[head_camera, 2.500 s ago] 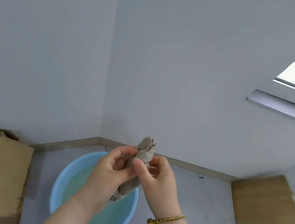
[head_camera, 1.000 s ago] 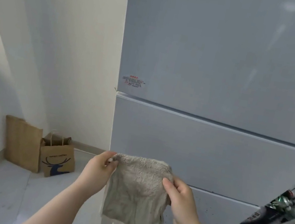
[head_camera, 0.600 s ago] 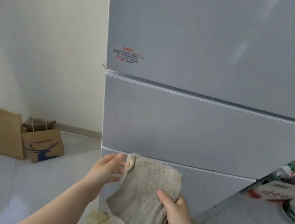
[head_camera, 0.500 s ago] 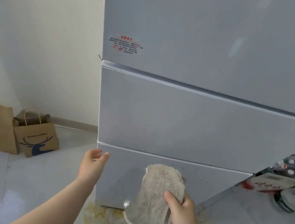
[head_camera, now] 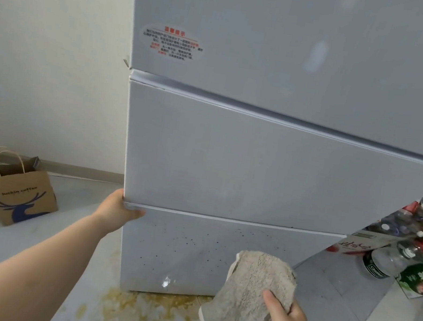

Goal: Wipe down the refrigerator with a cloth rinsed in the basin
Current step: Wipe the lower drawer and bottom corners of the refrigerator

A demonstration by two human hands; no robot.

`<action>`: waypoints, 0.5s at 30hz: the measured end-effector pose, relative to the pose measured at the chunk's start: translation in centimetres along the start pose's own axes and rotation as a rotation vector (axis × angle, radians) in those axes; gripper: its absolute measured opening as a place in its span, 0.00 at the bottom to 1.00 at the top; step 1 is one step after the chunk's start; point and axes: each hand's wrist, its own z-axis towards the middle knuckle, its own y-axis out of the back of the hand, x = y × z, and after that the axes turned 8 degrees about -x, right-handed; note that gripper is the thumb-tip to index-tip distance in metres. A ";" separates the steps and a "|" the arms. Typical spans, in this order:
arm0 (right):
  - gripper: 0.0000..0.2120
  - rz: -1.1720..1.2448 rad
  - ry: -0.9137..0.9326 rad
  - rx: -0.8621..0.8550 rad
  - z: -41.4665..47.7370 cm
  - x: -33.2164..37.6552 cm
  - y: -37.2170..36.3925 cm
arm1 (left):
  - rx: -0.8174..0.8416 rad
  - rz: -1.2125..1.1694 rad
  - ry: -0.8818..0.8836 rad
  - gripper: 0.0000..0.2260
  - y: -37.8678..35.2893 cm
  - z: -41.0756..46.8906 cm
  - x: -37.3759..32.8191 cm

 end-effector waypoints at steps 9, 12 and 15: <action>0.03 0.000 0.015 -0.032 -0.3 -1.0 0.1 | -0.082 0.144 0.018 0.14 -0.1 1.0 1.1; 0.03 -0.023 0.057 -0.018 -0.3 -0.3 -0.9 | -0.084 0.138 0.019 0.13 -0.1 0.7 0.7; 0.05 -0.007 0.073 0.000 0.1 0.7 -2.3 | -0.075 0.093 0.047 0.08 0.0 -1.0 0.9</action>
